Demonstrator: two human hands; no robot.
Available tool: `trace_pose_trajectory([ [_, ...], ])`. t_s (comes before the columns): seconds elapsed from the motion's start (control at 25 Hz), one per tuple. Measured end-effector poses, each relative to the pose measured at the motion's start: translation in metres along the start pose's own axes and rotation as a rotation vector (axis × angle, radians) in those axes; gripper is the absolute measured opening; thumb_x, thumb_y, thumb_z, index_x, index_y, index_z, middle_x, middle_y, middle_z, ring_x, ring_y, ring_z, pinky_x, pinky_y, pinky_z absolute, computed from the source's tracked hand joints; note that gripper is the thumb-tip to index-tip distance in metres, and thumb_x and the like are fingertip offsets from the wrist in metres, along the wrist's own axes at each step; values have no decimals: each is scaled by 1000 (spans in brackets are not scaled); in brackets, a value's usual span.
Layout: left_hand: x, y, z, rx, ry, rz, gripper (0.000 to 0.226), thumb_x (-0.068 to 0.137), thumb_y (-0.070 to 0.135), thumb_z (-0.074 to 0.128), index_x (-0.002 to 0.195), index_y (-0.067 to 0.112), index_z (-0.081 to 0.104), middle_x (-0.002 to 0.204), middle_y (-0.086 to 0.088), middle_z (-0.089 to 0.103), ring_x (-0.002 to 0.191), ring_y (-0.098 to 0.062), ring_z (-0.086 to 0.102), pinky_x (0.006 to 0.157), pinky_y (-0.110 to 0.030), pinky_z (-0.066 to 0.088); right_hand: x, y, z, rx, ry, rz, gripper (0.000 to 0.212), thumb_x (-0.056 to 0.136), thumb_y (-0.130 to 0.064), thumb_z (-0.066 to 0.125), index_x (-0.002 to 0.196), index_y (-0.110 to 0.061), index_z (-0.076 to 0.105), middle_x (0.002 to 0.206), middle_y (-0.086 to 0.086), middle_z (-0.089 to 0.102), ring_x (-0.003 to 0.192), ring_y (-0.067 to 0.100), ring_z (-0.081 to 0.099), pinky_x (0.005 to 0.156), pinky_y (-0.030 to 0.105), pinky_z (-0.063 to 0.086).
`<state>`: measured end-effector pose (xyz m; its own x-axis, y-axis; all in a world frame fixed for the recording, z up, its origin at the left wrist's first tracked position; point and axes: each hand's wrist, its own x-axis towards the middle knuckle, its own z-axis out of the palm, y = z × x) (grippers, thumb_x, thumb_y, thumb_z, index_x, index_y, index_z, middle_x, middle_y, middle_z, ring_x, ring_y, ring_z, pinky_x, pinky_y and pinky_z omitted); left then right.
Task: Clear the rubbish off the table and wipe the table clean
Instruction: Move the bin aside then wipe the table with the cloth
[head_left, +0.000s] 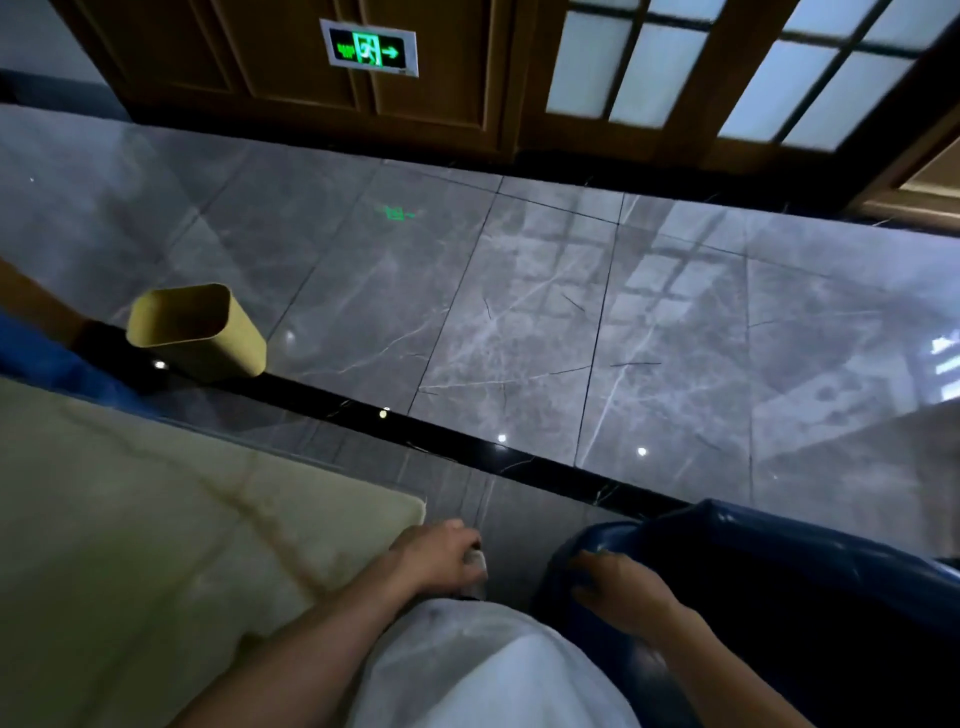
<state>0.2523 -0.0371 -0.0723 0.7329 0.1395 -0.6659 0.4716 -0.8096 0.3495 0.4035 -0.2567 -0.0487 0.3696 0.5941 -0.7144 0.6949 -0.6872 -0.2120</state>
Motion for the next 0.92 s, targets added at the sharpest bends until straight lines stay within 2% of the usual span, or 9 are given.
trace_pose_trajectory([
  [0.24,56,-16,-50,14,-50,12,54,86,56,46,131,27,51,134,-5,52,121,-28,54,101,-45,45,39,10,-58,2,30,43,37,90,-41,47,126,-34,53,130,1,61,116,26,59,88,35,49],
  [0.4,84,-32,-75,-20,-44,-17,54,83,59,46,128,29,53,132,-5,53,122,-27,53,101,-44,45,70,15,-95,5,58,44,41,89,-44,50,128,-35,53,133,-1,59,121,24,57,94,35,49],
  [0.52,105,-48,-93,-55,-15,-46,53,83,57,48,128,28,52,131,-7,53,120,-28,54,100,-41,46,102,20,-124,-9,72,14,38,88,-44,51,125,-35,55,129,-2,62,118,24,59,91,35,50],
  [0.68,134,-67,-119,-164,24,-136,48,89,50,53,128,22,54,130,-9,53,117,-27,55,95,-33,44,154,27,-169,-32,24,-43,35,89,-45,49,123,-38,54,126,-2,61,116,20,58,89,34,49],
  [0.92,157,-90,-178,-273,129,-329,47,88,54,52,127,28,54,129,-2,55,116,-21,58,91,-34,46,247,29,-256,-147,-10,-208,40,93,-40,49,133,-34,49,132,1,58,121,20,55,97,32,45],
])
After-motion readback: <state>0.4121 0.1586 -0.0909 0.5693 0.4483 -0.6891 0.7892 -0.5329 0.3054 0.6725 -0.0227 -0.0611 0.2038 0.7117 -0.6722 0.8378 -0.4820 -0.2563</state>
